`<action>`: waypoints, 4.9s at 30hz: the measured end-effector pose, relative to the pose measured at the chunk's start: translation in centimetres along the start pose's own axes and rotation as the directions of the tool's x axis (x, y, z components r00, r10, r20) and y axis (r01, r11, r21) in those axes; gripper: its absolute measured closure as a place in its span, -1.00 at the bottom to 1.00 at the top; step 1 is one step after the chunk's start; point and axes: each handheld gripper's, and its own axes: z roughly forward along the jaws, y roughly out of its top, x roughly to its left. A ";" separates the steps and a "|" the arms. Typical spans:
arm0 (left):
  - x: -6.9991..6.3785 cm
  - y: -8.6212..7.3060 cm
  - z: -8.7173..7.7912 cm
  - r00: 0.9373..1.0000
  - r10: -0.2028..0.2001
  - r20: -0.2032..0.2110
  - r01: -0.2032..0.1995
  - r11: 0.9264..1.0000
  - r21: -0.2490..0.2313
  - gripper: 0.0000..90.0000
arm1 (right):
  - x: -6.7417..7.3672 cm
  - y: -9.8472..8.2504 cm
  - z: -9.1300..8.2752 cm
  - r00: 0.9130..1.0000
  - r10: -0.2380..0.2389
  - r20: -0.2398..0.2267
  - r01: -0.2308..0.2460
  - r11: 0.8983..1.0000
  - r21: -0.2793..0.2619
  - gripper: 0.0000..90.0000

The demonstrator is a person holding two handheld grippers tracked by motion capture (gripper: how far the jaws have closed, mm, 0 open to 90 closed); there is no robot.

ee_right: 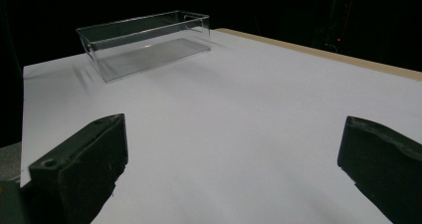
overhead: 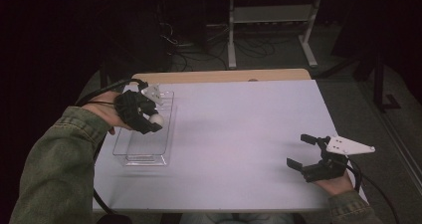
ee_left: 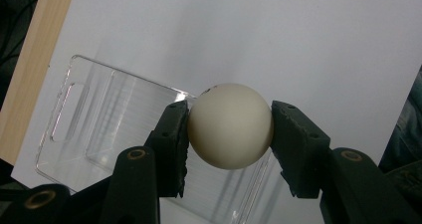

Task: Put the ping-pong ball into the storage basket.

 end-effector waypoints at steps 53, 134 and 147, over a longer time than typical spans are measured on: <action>0.0 -2.7 5.9 0.996 -0.035 0.078 0.031 0.998 0.048 0.13 | -0.1 -0.1 0.1 1.000 -0.004 0.004 0.004 1.000 0.016 -1.00; 1.3 -4.7 13.7 0.986 -0.105 0.130 0.076 0.975 0.208 0.08 | 0.1 -0.2 0.1 1.000 -0.002 -0.001 0.002 0.999 0.047 -1.00; 1.5 -4.6 12.8 0.987 -0.155 0.049 0.142 0.968 0.208 -0.46 | 0.2 -0.2 0.2 1.000 -0.001 -0.007 0.001 0.999 0.048 -1.00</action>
